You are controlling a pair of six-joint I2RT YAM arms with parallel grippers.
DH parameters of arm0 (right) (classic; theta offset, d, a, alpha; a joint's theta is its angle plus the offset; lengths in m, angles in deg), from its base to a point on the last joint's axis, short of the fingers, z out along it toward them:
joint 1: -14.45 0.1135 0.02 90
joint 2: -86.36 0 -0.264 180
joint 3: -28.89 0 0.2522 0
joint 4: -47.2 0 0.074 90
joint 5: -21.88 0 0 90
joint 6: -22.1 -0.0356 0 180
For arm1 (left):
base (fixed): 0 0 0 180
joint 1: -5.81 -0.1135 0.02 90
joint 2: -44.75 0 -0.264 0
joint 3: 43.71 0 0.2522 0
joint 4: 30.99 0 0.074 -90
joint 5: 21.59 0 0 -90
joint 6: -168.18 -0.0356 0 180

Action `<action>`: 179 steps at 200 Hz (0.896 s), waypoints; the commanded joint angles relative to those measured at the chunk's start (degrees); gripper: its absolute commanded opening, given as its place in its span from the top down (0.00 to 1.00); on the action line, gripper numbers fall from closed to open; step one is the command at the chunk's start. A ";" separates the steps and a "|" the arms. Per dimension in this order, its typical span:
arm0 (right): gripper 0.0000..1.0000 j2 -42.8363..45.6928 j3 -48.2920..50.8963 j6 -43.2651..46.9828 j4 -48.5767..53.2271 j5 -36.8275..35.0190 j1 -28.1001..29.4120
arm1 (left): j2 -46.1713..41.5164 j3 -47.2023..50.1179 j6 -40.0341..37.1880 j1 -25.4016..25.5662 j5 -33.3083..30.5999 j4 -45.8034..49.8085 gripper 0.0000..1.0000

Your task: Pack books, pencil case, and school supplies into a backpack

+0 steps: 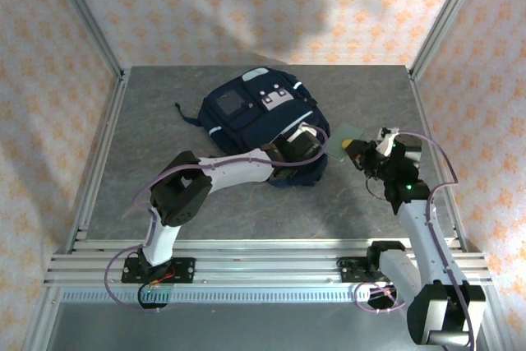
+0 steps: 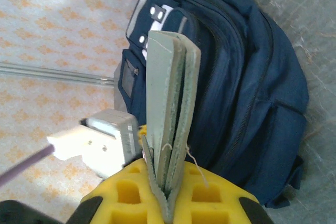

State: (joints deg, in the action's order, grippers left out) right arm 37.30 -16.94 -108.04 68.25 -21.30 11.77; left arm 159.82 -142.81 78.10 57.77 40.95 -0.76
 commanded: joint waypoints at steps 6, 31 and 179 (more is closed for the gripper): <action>1.00 -0.40 2.31 -1.48 -5.16 1.88 -0.14 | -7.47 -5.00 0.15 -2.48 1.37 3.58 1.00; 1.00 -3.14 5.49 -5.02 -13.23 5.26 1.15 | -10.47 -8.20 0.52 -4.00 4.07 4.90 1.00; 1.00 -28.42 -4.34 -27.90 -42.75 -15.34 18.31 | -10.56 -15.04 9.50 -6.53 17.60 5.86 1.00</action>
State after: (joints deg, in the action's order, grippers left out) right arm 13.34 -15.85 -132.06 33.22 -32.12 28.95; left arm 150.77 -153.45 84.77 51.06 56.60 10.46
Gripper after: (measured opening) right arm 0.057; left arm 0.051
